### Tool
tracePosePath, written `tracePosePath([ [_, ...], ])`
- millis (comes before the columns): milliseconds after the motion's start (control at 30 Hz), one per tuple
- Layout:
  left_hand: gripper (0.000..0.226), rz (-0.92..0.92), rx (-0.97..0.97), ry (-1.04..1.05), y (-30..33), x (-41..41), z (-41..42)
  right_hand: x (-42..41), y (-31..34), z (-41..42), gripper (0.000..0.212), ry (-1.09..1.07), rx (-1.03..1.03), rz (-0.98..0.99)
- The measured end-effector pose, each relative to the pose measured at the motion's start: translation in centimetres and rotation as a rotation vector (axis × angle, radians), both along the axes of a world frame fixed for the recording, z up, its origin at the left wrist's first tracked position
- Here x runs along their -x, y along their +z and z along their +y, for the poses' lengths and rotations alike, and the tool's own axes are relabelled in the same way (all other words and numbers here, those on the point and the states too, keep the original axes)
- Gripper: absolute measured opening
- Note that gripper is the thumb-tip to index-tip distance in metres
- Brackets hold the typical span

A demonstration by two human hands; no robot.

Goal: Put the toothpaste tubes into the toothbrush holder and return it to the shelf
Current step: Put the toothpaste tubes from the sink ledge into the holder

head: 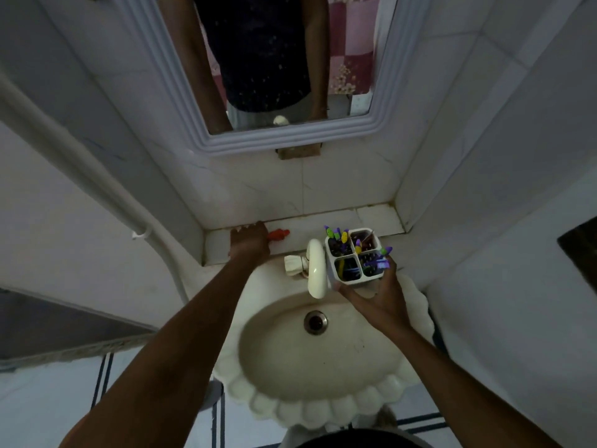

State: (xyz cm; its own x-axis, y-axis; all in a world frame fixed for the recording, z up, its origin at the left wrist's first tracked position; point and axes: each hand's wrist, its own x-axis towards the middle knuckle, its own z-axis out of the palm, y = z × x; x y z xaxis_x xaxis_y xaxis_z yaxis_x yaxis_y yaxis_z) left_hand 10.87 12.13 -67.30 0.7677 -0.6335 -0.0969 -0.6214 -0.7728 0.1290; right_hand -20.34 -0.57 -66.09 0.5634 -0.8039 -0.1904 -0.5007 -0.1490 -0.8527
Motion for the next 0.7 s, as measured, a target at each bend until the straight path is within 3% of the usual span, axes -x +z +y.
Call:
tracePosePath([
  [167, 0.042, 0.068, 0.324, 0.022, 7.7, 3.0, 0.9, 0.7, 0.5, -0.9, 0.133, 0.002, -0.017, -0.014],
  [267, 0.036, 0.077, 0.431, -0.108, 13.2, 5.7, 0.1, 1.0, 0.9, -1.2, 0.134, 0.023, -0.025, -0.004],
  [467, 0.023, 0.102, 0.296, -0.361, 18.8, 11.4, -2.7, 1.4, 1.2, -1.4, 0.138, 0.046, -0.021, 0.026],
  [700, 0.022, 0.143, 0.199, -0.430, 17.0, 15.4, -5.0, 1.8, 1.2, -1.9, 0.145, 0.080, 0.030, 0.061],
])
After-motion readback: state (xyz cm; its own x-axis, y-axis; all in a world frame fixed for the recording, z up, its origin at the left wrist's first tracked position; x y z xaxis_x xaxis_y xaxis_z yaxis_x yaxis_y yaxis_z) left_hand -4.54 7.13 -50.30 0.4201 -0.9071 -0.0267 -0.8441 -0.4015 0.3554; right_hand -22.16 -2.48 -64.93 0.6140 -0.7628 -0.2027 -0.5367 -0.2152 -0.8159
